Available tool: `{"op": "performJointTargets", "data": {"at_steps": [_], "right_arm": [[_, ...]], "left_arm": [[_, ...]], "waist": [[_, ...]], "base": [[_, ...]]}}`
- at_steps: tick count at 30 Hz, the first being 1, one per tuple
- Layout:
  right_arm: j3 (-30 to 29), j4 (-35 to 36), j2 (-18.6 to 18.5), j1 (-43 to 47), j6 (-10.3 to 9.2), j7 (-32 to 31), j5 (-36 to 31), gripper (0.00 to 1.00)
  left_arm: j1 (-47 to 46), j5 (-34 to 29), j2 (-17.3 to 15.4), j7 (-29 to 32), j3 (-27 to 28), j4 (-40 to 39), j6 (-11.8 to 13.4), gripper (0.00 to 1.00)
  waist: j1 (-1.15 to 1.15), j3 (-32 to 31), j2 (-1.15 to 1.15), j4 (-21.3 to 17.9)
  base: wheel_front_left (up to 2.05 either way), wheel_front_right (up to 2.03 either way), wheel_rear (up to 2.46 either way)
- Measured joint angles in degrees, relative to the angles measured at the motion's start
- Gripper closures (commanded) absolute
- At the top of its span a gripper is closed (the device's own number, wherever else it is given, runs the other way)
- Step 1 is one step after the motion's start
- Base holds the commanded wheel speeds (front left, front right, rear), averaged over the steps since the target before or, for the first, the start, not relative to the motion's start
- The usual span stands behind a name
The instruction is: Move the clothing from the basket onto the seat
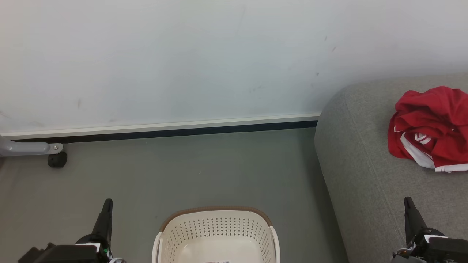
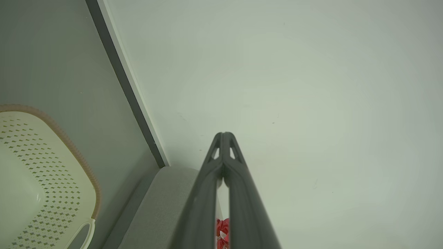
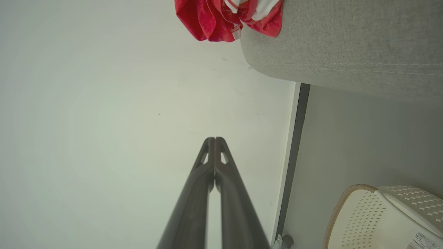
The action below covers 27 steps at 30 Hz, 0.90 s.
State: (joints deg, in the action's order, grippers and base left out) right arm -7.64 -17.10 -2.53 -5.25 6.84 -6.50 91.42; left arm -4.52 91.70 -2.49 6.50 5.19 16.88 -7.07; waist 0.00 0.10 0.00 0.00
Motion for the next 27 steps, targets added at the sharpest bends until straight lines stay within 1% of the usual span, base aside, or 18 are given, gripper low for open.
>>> {"op": "performJointTargets", "data": {"at_steps": [27], "right_arm": [[0.0, 0.0, 0.0, 0.0, 0.05, 0.0, 0.0, 1.0]], "left_arm": [[0.0, 0.0, 0.0, 0.0, 0.0, 0.0, 0.0, 1.0]], "waist": [[0.0, 0.0, 0.0, 0.0]], "base": [[0.0, 0.0, 0.0]]}}
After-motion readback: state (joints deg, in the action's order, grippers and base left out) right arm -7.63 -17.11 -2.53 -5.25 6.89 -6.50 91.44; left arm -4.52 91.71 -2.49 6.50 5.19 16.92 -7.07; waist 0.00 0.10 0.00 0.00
